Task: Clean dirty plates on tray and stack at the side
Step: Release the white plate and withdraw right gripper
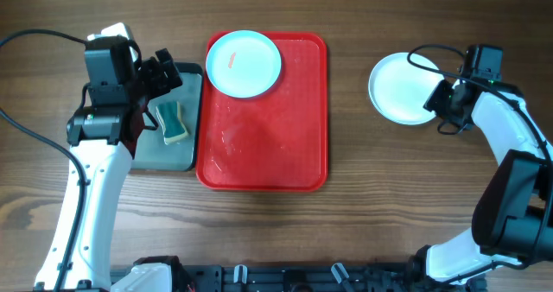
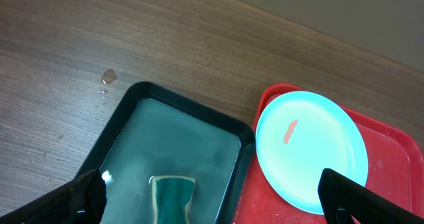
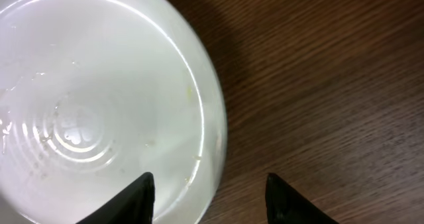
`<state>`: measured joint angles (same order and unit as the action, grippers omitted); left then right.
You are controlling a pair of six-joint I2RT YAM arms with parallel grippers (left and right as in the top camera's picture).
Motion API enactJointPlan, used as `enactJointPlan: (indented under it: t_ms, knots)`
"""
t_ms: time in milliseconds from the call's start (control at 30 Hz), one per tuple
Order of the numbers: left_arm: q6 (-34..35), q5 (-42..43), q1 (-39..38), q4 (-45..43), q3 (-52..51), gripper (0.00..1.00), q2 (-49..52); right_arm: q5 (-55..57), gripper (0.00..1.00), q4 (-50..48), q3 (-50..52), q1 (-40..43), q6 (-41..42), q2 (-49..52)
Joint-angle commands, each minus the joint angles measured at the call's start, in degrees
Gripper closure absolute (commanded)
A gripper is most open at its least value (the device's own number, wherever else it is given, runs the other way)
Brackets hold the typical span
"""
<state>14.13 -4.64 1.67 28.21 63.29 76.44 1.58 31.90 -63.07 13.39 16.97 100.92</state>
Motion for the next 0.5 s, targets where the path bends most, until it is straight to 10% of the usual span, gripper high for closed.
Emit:
enactJointPlan:
  t_ms: [0, 167, 467]
  knots:
    - [0.70, 0.26, 0.15, -0.17, 0.28, 0.00, 0.26, -8.63, 0.42, -0.26, -1.60, -0.04, -8.63, 0.13]
    - [0.70, 0.26, 0.15, -0.17, 0.28, 0.00, 0.26, -22.29, 0.42, -1.05, -4.07, -1.07, -14.78, 0.13]
    - [0.70, 0.26, 0.15, -0.17, 0.28, 0.00, 0.26, -12.20, 0.42, -2.45, -4.00, -10.82, -18.08, 1.05]
